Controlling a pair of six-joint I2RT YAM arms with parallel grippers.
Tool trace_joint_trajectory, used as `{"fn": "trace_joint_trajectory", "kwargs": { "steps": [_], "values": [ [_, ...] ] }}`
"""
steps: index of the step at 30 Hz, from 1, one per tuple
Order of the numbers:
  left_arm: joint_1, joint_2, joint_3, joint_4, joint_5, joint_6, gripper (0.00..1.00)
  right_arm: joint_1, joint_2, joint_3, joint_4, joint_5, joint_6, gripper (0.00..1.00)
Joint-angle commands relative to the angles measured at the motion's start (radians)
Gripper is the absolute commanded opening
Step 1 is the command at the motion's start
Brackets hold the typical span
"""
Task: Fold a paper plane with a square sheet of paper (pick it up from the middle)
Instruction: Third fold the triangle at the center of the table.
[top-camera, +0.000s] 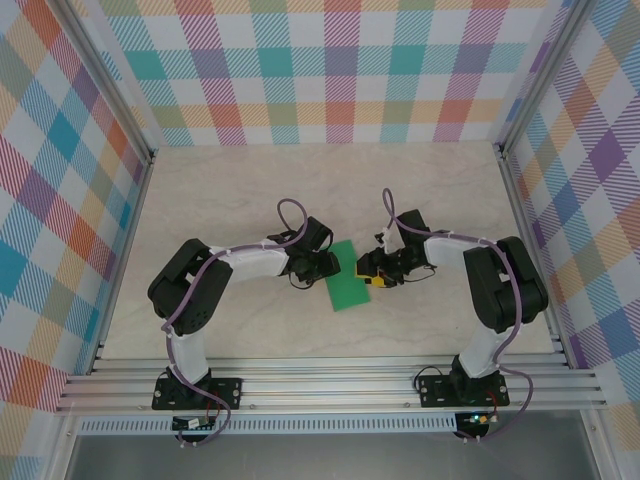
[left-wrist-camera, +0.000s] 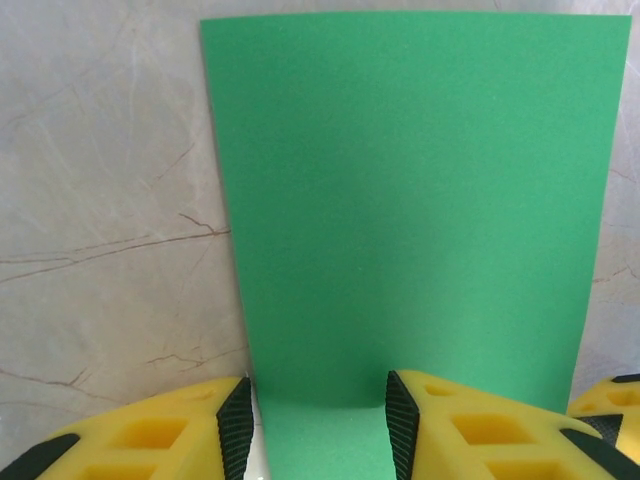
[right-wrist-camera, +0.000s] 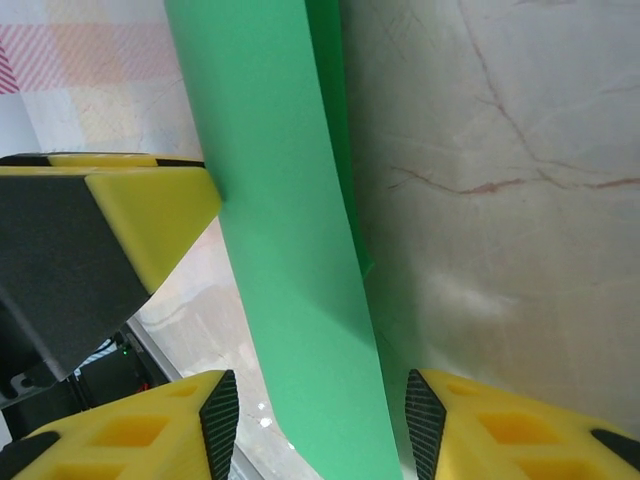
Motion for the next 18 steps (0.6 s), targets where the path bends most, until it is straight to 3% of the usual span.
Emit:
{"fn": "trace_joint_trajectory", "kwargs": {
  "steps": [1,7,18],
  "values": [
    [-0.006,0.054,0.017,0.247,0.022,0.021,0.43,-0.009,0.022,0.039,-0.016,0.037,-0.021,0.51],
    [-0.007,0.053,0.020,0.241,0.018,0.022,0.43,-0.012,0.075,0.067,0.008,-0.045,-0.019,0.46],
    [-0.006,0.025,0.000,0.214,-0.010,0.023,0.43,-0.017,0.052,0.047,0.001,-0.006,0.002,0.42]
  ]
}}
